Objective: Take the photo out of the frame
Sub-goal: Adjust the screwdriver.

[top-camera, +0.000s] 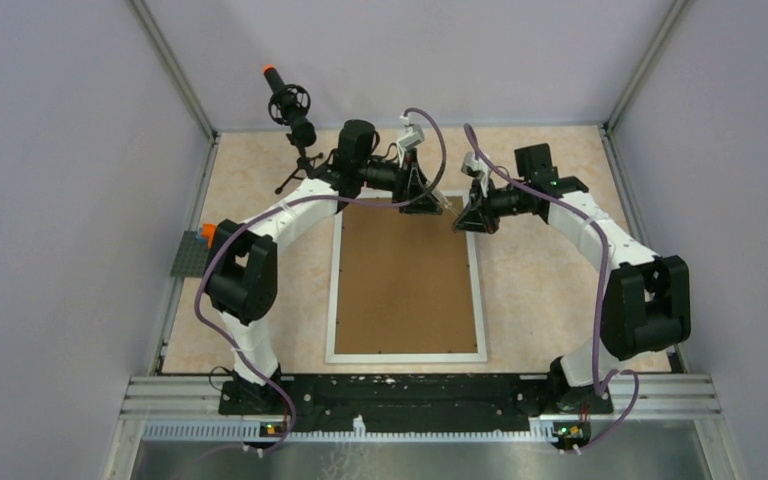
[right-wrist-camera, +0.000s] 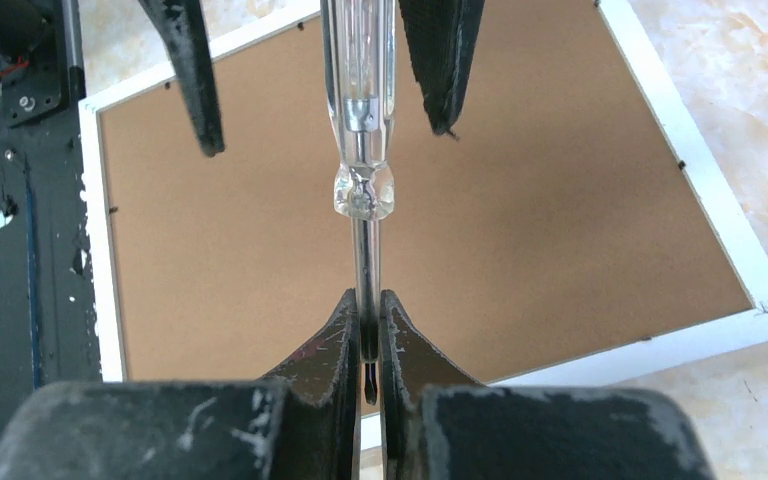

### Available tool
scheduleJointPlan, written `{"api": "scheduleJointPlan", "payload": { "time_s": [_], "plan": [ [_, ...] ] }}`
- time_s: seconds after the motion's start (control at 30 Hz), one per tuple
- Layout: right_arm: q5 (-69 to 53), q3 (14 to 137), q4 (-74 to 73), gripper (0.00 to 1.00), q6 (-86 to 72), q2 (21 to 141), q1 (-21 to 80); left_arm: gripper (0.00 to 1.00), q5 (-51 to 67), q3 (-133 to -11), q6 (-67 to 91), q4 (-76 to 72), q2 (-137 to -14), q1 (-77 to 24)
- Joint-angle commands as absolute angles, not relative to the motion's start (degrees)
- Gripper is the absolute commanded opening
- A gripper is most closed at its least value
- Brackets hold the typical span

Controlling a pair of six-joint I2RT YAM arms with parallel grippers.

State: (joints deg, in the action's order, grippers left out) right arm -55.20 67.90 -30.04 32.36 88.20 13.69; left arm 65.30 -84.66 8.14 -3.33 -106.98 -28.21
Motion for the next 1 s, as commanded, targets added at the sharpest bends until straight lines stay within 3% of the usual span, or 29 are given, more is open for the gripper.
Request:
{"api": "scheduleJointPlan", "payload": {
  "time_s": [0.0,0.13,0.33,0.5,0.63,0.67,0.77,0.83,0.97],
  "plan": [
    [-57.3,71.8,-38.8,0.00,42.9,89.4,15.1,0.60,70.3,-88.4,-0.8,5.0,-107.0,-29.3],
    [-56.2,72.5,-41.7,0.00,45.9,89.4,16.2,0.60,71.9,-89.9,-1.6,5.8,-108.9,-30.3],
    [-55.0,73.4,-41.9,0.00,46.2,89.4,17.0,0.48,71.3,-89.7,-2.0,7.5,-110.6,-31.7],
    [-54.6,73.2,-41.8,0.00,46.4,89.1,17.5,0.32,71.1,-88.7,-1.2,6.7,-111.1,-32.4],
    [-54.0,73.2,-41.0,0.00,45.3,89.2,17.7,0.05,71.5,-88.4,-1.3,6.5,-111.3,-32.8],
    [-53.4,73.3,-40.2,0.04,43.8,89.2,17.7,0.00,71.5,-88.2,-1.1,6.5,-111.3,-32.7],
    [-51.2,73.1,-38.2,0.35,37.3,89.5,16.1,0.00,68.9,-85.7,3.9,3.9,-110.8,-31.0],
    [-51.8,72.0,-36.5,0.49,32.4,89.7,13.4,0.00,65.0,-82.1,7.0,1.0,-109.8,-29.3],
    [-53.3,67.7,-33.5,0.55,21.3,90.9,6.9,0.00,58.7,-68.6,12.7,-16.6,-106.1,-27.9]
  ]
}}
